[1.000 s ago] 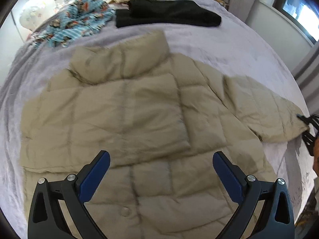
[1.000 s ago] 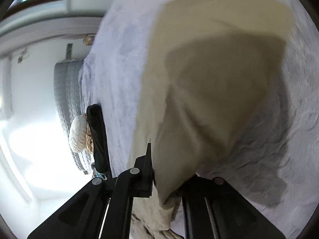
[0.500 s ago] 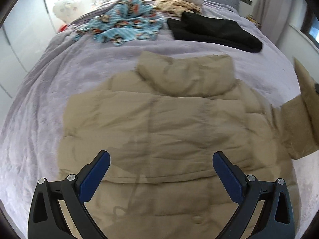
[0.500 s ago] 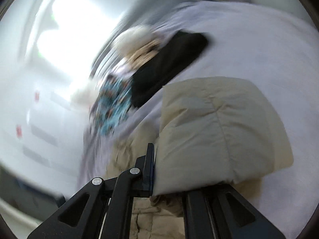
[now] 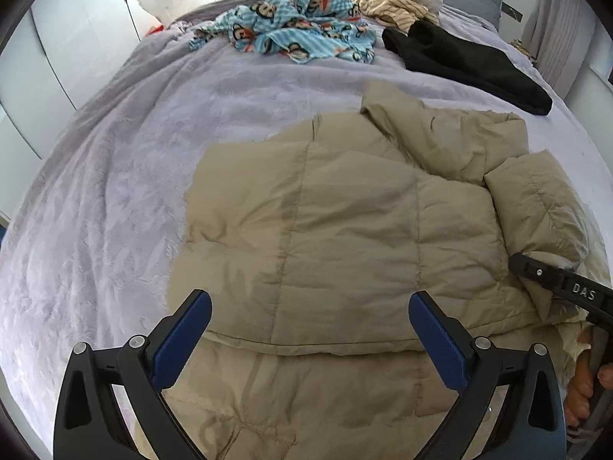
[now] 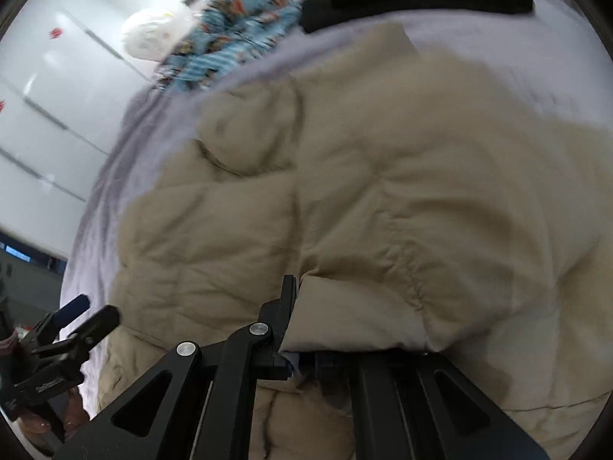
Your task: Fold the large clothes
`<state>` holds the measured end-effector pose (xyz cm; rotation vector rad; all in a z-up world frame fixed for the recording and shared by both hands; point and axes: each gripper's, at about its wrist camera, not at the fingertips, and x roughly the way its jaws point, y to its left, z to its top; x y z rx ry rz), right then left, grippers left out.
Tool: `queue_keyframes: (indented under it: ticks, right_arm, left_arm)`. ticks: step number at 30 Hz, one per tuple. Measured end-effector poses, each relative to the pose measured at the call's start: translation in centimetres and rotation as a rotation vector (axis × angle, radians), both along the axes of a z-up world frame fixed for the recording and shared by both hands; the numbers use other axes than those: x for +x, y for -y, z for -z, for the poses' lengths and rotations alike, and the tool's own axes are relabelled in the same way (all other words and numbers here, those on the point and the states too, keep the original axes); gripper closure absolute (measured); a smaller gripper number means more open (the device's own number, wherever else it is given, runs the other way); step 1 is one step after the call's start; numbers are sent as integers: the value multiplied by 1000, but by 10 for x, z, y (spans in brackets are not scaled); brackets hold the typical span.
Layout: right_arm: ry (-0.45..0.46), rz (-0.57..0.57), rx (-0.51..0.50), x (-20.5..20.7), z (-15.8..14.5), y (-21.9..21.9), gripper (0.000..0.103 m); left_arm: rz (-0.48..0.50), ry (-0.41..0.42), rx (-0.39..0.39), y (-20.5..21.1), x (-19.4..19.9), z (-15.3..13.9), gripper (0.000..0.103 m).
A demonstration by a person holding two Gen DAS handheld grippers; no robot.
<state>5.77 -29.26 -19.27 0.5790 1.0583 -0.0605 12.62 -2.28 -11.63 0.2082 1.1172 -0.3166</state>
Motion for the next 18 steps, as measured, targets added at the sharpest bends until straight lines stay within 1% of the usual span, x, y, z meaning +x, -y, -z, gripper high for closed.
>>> queue_keyframes:
  ticks: [1,2,4,5,6,7,9,11,14,15,16,17,18]
  right_arm:
    - [-13,9,13,0,5,0,95]
    - [-14,16,30,-2,5,3,92]
    - [-12,21,47,-2,0,5,73]
    - [-2,15,55,-3,-7,4,47]
    - [10,11,61,-8,-15,4,26]
    - [29,20,67,-15,-24,5,25]
    - [53,57,81,-27,-40,11,25]
    - [73,139,110,-43,-48,26,25]
    - [86,292,195,-55,-45,57,25]
    - [88,355,234,-58,-40,70,31]
    - [98,399,257,-59,-38,78,45]
    - [102,414,256,-55,-38,82,80]
    - [104,407,242,-49,-40,81,91]
  left_arm:
    - [2,-6,-5,0,-1,2,0]
    - [4,-11,-9,2,0,4,0]
    - [8,-18,-23,7,0,7,0]
    - [10,-19,-37,10,0,7,0]
    - [12,-22,-53,12,1,6,0]
    - [14,-25,-66,13,1,5,0]
    - [16,-31,-88,16,4,4,0]
    - [15,-33,-103,15,9,1,0]
    - [6,-27,-136,7,18,-4,0]
    - [2,-23,-145,3,20,-6,0]
    - [-3,-17,-156,-2,22,-8,0]
    - [-7,-12,-166,-8,24,-10,0]
    - [-12,-9,-175,-14,26,-12,0]
